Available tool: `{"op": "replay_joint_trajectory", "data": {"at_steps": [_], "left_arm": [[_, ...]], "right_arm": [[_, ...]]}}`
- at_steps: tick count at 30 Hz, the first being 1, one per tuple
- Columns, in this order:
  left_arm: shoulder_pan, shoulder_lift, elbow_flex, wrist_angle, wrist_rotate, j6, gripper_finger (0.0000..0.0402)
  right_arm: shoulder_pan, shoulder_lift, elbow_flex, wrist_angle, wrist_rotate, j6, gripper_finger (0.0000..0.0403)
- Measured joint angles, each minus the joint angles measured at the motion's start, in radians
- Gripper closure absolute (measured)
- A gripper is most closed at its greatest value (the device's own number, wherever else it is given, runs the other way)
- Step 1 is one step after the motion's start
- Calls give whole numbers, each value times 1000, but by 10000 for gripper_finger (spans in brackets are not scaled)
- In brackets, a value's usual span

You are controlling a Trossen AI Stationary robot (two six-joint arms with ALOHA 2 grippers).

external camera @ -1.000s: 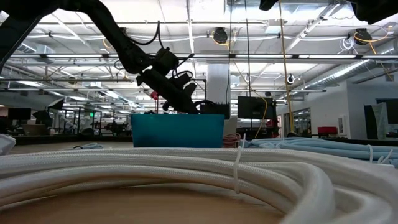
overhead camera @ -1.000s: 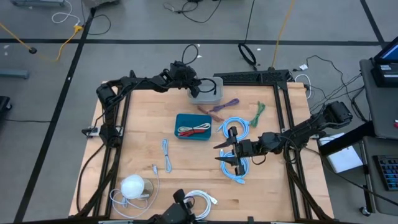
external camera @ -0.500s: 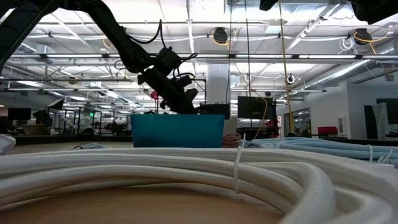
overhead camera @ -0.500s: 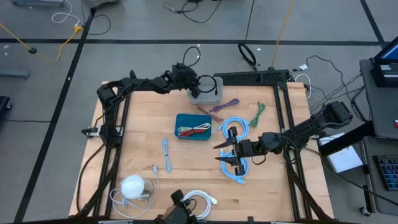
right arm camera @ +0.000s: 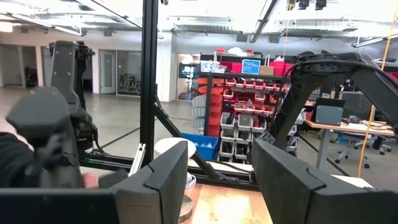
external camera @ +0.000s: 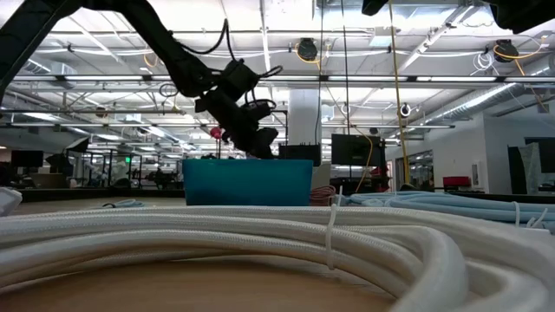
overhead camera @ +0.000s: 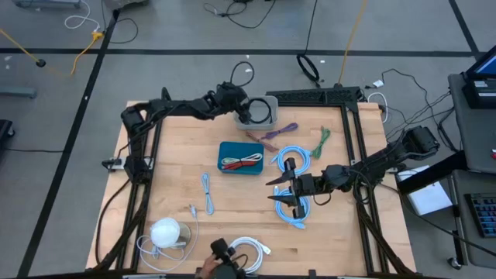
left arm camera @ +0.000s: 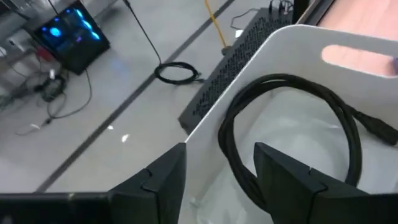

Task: Pick & Place USB Port
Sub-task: Put the green charger cable into the blue bin

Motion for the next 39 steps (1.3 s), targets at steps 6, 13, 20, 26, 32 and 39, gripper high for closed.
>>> {"op": "replay_joint_trajectory", "data": {"at_steps": [6,13,20,26,32,39], "left_arm": [[-38,-87,-1,-17,25,-9,217],[-101,-261,0,-180,372,-114,236],[-283,-428,0,-463,378,-67,240],[-506,-518,0,-736,137,-103,240],[-706,-544,-42,-799,-78,-212,241],[-815,-548,-221,-702,-297,-343,241]], "right_arm": [[0,0,0,-12,3,-3,231],[-1,0,0,-98,115,-4,231],[-3,-12,0,-241,254,22,231],[-17,-76,0,-375,334,50,233],[-45,-140,1,-581,490,66,234],[-135,-167,0,-903,630,359,234]]}}
